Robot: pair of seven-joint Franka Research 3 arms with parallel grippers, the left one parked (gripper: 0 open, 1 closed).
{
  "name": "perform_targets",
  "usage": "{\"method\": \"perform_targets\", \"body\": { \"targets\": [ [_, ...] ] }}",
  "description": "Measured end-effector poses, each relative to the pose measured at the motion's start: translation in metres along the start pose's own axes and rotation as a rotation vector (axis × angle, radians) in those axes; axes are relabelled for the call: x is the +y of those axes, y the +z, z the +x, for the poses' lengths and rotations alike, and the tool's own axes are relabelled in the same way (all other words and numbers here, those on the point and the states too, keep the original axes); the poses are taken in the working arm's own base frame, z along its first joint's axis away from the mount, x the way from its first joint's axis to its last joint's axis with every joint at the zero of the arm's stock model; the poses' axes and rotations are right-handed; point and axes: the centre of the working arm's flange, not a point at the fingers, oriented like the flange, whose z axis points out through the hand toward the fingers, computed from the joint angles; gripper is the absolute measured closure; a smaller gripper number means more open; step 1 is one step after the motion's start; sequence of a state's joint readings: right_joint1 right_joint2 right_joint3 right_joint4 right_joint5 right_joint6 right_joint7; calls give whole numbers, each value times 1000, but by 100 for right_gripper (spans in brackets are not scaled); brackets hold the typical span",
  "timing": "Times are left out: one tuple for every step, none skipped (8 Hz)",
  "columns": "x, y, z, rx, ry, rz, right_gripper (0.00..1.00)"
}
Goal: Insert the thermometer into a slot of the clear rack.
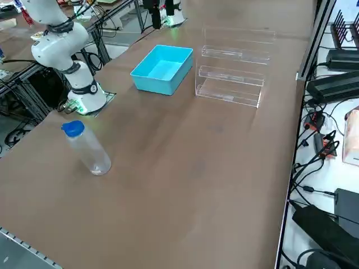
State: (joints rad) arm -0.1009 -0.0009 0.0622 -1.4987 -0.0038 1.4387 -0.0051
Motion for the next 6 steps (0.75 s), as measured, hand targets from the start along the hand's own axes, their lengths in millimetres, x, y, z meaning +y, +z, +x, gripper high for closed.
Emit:
{"method": "perform_targets", "body": {
  "targets": [
    [0, 1, -1, 0, -1, 1, 0],
    [-3, 1, -2, 0, -6, 1, 0],
    [-9, 2, -2, 0, -17, 1, 0],
    [-17, 2, -2, 1, -30, 0, 0],
    [-23, 2, -2, 2, -39, 0, 0],
    [-24, 2, -2, 4, -40, 0, 0]
  ]
}}
